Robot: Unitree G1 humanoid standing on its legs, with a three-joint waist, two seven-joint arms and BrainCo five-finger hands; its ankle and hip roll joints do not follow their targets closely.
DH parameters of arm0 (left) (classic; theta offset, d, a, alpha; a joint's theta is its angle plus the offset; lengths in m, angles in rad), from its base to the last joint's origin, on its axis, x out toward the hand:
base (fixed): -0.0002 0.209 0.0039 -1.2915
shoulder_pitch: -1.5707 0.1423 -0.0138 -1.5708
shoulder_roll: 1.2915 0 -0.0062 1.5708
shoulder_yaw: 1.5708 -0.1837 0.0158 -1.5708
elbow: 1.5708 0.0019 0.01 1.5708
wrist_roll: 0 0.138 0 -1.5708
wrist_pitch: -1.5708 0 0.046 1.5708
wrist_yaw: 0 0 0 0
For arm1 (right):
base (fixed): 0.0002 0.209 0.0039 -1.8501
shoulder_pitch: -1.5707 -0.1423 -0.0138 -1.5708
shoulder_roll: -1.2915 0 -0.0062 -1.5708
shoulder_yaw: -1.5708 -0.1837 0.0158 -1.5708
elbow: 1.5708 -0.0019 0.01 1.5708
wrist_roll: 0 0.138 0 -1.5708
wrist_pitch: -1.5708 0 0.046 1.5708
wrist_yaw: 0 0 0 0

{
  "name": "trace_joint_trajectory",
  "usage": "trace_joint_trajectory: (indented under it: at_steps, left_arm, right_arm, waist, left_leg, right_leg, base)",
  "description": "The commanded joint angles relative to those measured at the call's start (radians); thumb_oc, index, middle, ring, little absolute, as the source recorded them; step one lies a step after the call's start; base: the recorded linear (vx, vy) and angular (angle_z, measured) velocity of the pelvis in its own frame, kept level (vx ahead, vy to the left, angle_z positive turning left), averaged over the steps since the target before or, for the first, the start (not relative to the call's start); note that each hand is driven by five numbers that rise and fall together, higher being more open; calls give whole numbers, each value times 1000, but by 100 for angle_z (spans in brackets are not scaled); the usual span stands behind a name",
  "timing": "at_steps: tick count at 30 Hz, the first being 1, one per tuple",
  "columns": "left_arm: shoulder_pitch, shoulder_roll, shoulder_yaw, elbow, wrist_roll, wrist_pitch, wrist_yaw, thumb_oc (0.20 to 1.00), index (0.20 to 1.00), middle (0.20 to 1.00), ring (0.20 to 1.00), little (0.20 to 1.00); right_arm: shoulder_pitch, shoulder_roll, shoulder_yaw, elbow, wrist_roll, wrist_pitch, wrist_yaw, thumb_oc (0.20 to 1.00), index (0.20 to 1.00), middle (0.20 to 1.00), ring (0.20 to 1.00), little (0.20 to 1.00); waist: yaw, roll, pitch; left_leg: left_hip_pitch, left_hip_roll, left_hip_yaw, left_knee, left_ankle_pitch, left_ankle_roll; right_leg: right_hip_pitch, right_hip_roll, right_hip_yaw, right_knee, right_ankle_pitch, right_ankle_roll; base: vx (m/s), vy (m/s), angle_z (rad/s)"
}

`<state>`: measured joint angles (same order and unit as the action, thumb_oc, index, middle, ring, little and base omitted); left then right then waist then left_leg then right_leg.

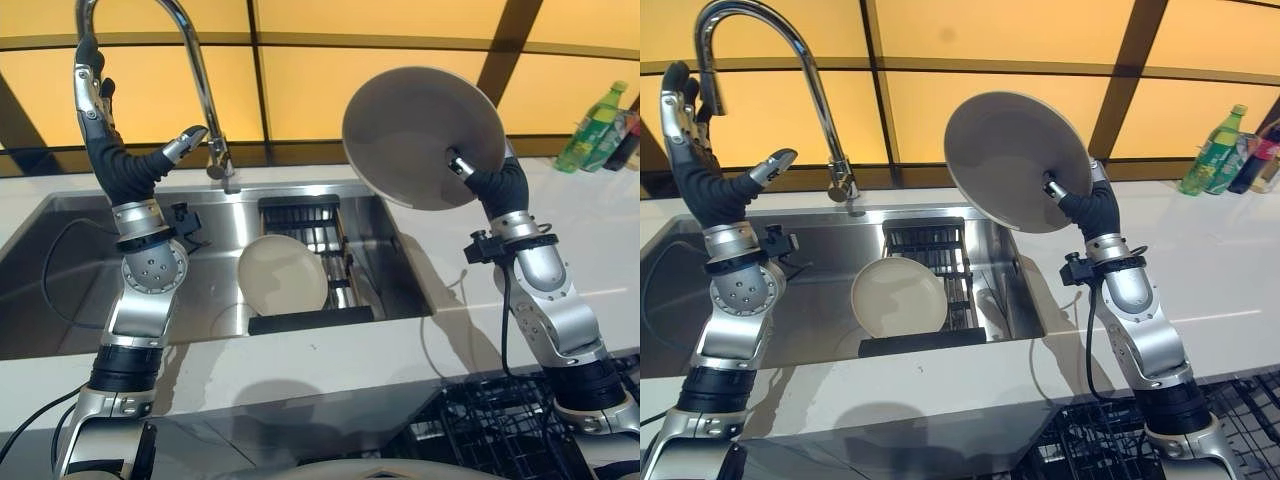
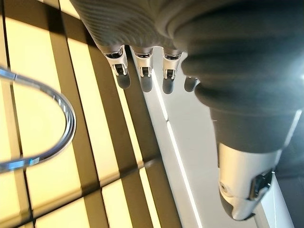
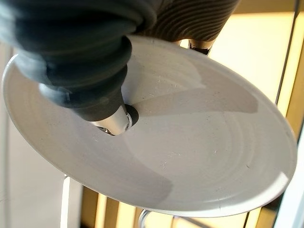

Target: Pick up plates and place into dishwasher.

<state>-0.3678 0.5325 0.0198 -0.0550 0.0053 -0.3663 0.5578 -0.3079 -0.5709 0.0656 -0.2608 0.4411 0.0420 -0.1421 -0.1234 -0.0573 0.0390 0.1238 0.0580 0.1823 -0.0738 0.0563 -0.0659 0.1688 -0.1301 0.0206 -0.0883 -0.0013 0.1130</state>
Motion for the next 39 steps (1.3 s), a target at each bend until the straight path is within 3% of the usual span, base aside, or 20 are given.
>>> trace_joint_trajectory:
  at_steps: [1,3,5,10,13,15,17,22,24,25,29,33,39]
  left_arm:
    - [3,76,15,54,-5,-10,28,1000,1000,1000,1000,1000]
    - [16,94,31,60,-7,-3,51,1000,1000,1000,1000,1000]
    - [16,104,36,64,-17,2,49,1000,1000,1000,1000,1000]
    - [5,112,44,80,-11,-5,22,1000,1000,1000,1000,1000]
    - [25,116,67,91,0,-27,28,1000,1000,1000,1000,1000]
    - [42,134,92,94,0,-37,32,1000,1000,1000,1000,1000]
    - [52,150,110,91,6,-43,39,1000,1000,1000,1000,1000]
    - [52,176,140,78,12,-40,65,1000,1000,1000,1000,1000]
    - [57,181,148,78,13,-42,66,1000,1000,1000,1000,1000]
    - [77,201,176,83,14,-47,74,1000,1000,1000,1000,1000]
    - [90,229,213,99,3,-51,76,1000,1000,1000,1000,1000]
    - [123,234,248,74,18,-26,83,1000,1000,1000,1000,1000]
    - [142,186,237,62,36,-28,93,1000,1000,1000,1000,1000]
  right_arm:
    - [-85,-42,-49,5,3,-112,-6,200,200,200,200,200]
    - [-111,-43,-32,24,12,-117,-10,200,200,200,200,200]
    - [-101,-46,-37,29,14,-119,-29,200,200,200,200,200]
    - [3,-41,-107,4,25,-145,-34,200,200,200,200,200]
    - [53,-29,-145,-6,29,-153,-20,200,200,200,200,200]
    - [74,-25,-161,-1,28,-157,-11,200,200,200,200,200]
    - [78,-31,-163,12,17,-169,-22,200,200,200,200,200]
    - [115,-60,-190,42,2,-218,-76,200,200,200,200,200]
    - [120,-62,-192,44,-1,-224,-83,200,200,200,200,200]
    - [141,-68,-207,46,-26,-229,-112,200,200,200,200,200]
    - [156,-74,-223,61,-65,-214,-127,200,200,200,200,200]
    - [206,-88,-268,69,-59,-198,-102,200,200,200,200,200]
    - [218,-114,-304,117,-90,-157,-74,200,200,200,200,200]
  waist:
    - [9,7,-7]
    - [15,14,-8]
    - [4,28,-9]
    - [-54,29,6]
    - [-67,21,13]
    - [-58,18,19]
    - [-43,19,27]
    - [12,32,35]
    - [19,32,33]
    - [42,31,38]
    - [75,24,37]
    - [85,8,36]
    - [62,15,47]
  left_leg:
    - [-55,43,-131,282,-201,-23]
    - [-51,15,-189,264,-220,-6]
    - [-29,9,-177,222,-218,6]
    - [20,-12,-151,152,-227,18]
    - [37,-34,-126,122,-228,27]
    - [45,-34,-94,113,-237,37]
    - [30,-27,-57,112,-218,47]
    - [-47,-28,-26,129,-170,82]
    - [-57,-26,-21,134,-166,83]
    - [-86,-18,-7,155,-152,85]
    - [-141,-2,17,182,-126,78]
    - [-171,53,32,209,-99,19]
    - [-187,126,24,205,-56,-38]
  right_leg:
    - [-120,2,41,112,17,-15]
    - [-135,4,94,123,15,-7]
    - [-154,-4,115,137,15,10]
    - [-256,-78,149,153,97,86]
    - [-285,-116,136,133,166,104]
    - [-302,-124,87,168,187,110]
    - [-311,-107,45,245,161,102]
    - [-264,-46,-51,410,15,54]
    - [-261,-44,-59,416,8,49]
    - [-226,-44,-99,449,-29,37]
    - [-160,-41,-122,442,-72,35]
    - [-75,-37,-142,271,-125,18]
    - [-55,-5,-119,175,-95,-12]
  base:
    - [-52,146,-48]
    - [-1,233,-94]
    - [-28,263,-113]
    - [-56,228,-49]
    - [-70,156,-25]
    - [-120,76,-37]
    - [-266,71,-65]
    - [-233,47,-68]
    - [-170,-46,-43]
    - [-218,-84,-33]
    - [-220,-146,-48]
    - [-159,-252,-91]
    - [-137,-127,-40]
